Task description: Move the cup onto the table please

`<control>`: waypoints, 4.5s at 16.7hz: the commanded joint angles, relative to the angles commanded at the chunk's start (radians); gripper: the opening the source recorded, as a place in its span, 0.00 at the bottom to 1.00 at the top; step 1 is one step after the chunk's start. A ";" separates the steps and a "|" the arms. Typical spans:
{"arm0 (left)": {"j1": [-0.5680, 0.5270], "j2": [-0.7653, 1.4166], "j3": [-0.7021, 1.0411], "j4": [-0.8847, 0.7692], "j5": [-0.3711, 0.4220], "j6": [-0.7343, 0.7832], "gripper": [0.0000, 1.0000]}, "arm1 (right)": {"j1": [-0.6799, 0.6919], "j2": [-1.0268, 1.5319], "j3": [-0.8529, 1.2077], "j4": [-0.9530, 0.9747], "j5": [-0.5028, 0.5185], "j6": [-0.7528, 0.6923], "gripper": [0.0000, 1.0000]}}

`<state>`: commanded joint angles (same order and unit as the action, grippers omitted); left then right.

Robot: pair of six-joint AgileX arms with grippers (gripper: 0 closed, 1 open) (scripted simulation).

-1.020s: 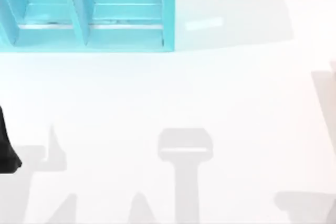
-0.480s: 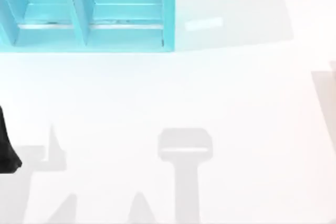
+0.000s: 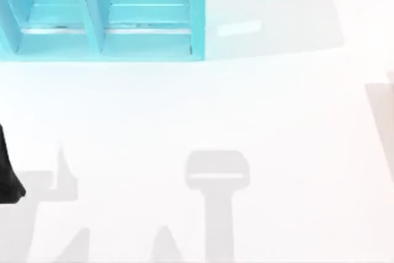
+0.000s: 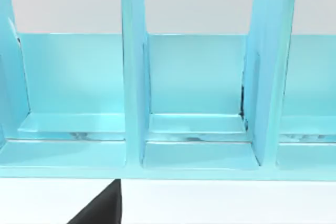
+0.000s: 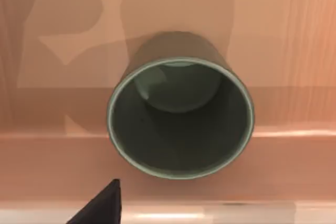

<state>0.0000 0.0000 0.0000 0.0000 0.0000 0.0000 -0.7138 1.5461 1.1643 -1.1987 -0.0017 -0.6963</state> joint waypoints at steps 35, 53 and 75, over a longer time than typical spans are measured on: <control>0.000 0.000 0.000 0.000 0.000 0.000 1.00 | 0.004 0.084 -0.242 0.335 0.000 0.005 0.00; 0.000 0.000 0.000 0.000 0.000 0.000 1.00 | 0.356 -0.206 -0.104 -0.099 -0.001 0.357 0.00; 0.000 0.000 0.000 0.000 0.000 0.000 1.00 | 1.228 0.296 0.413 -0.094 0.015 1.224 0.00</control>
<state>0.0000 0.0000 0.0000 0.0000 0.0000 0.0000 0.5137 1.8425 1.5773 -1.2929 0.0128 0.5281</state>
